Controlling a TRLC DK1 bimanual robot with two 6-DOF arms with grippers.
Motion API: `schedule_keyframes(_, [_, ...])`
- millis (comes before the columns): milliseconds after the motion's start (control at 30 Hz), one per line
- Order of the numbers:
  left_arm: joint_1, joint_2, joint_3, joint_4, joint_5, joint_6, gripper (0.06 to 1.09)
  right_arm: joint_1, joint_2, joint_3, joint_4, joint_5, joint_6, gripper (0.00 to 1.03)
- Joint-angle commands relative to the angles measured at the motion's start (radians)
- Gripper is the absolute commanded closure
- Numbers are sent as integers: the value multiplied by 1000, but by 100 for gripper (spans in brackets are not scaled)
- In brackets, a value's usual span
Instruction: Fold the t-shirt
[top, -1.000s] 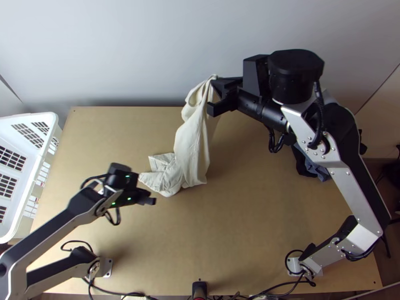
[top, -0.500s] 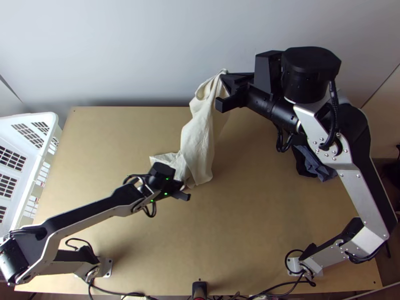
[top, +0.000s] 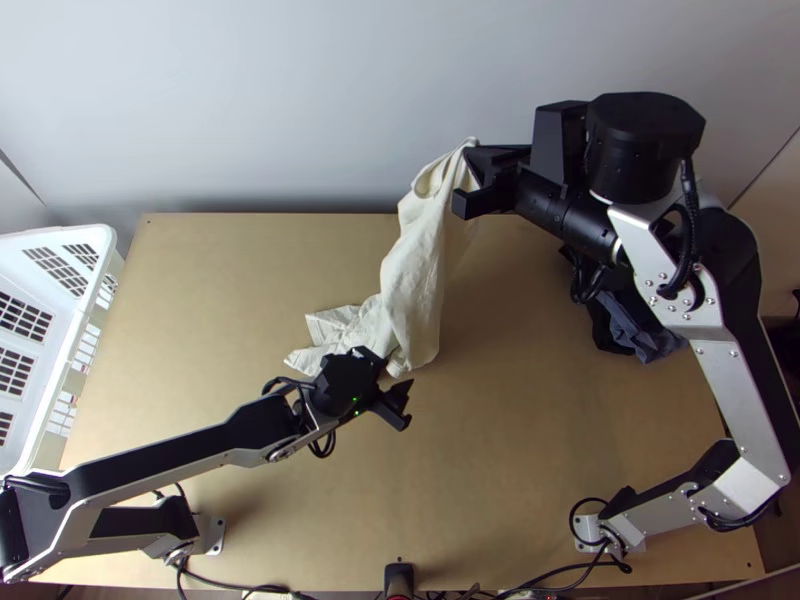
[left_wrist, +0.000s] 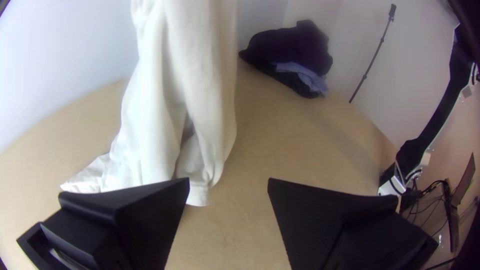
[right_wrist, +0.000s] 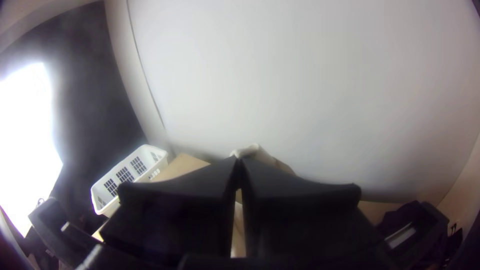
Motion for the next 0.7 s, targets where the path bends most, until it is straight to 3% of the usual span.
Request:
schedule_keyframes(0, [-18, 77, -22, 88, -61, 13, 23, -9, -10, 2, -1, 0, 5, 100])
schedule_keyframes(600, [-10, 441, 127, 199, -125, 24, 23, -15, -36, 2, -13, 0, 13, 100])
schedule_keyframes(667, [-19, 454, 139, 199, -124, 18, 28, -15, -36, 4, -12, 0, 13, 100])
